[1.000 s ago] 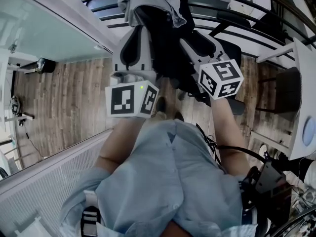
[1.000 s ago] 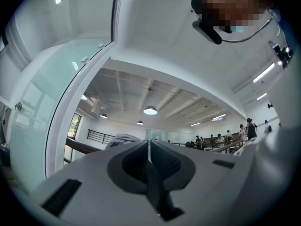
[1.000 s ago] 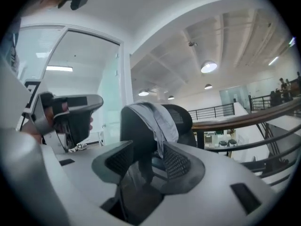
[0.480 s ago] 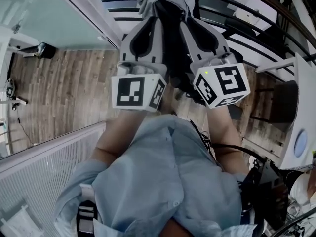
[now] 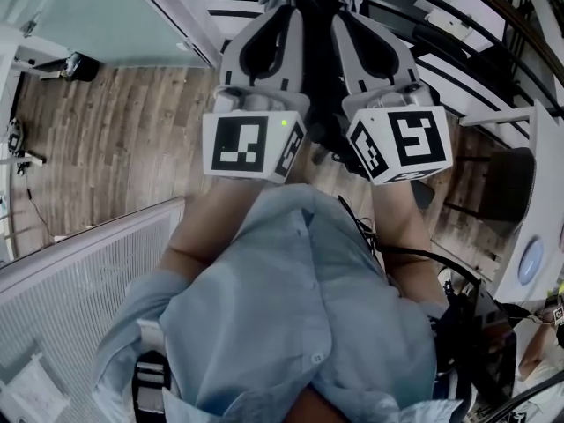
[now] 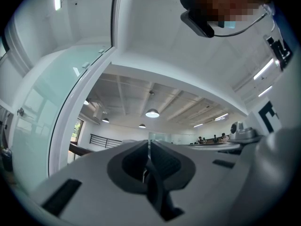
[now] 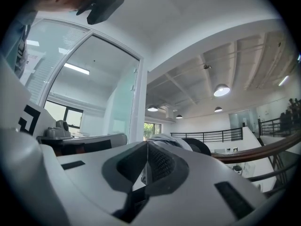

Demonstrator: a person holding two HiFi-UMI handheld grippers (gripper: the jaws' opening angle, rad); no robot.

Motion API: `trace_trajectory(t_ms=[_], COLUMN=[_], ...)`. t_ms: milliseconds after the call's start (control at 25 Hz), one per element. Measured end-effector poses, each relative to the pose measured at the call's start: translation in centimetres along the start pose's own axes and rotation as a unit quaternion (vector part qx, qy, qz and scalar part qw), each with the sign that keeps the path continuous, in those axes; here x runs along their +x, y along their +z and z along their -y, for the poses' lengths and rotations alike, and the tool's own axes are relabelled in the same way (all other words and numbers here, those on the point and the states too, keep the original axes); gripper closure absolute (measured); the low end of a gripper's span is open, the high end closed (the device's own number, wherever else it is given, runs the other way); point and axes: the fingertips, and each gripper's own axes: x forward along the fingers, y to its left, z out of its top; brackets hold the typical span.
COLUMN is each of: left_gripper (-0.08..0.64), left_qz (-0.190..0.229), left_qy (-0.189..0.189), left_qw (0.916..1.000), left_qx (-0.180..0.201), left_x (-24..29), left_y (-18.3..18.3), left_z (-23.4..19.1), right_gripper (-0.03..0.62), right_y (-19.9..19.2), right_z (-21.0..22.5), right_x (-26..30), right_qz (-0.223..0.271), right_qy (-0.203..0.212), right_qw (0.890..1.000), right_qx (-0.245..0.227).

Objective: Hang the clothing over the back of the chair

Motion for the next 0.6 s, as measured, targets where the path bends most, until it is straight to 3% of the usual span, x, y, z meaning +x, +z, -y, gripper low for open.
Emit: trace_trajectory(t_ms=[600], left_gripper=[0.537], left_qz=[-0.001], left_qy=[0.003], left_qw=[1.0], left_qx=[0.0], left_x=[0.69], left_y=[0.02], left_z=[-1.04], right_gripper=[0.581], right_y=[0.23], right_z=[-0.75], right_x=[0.83], right_qz=[0.004], right_qy=[0.003], right_qw=[1.0], right_qx=[-0.014])
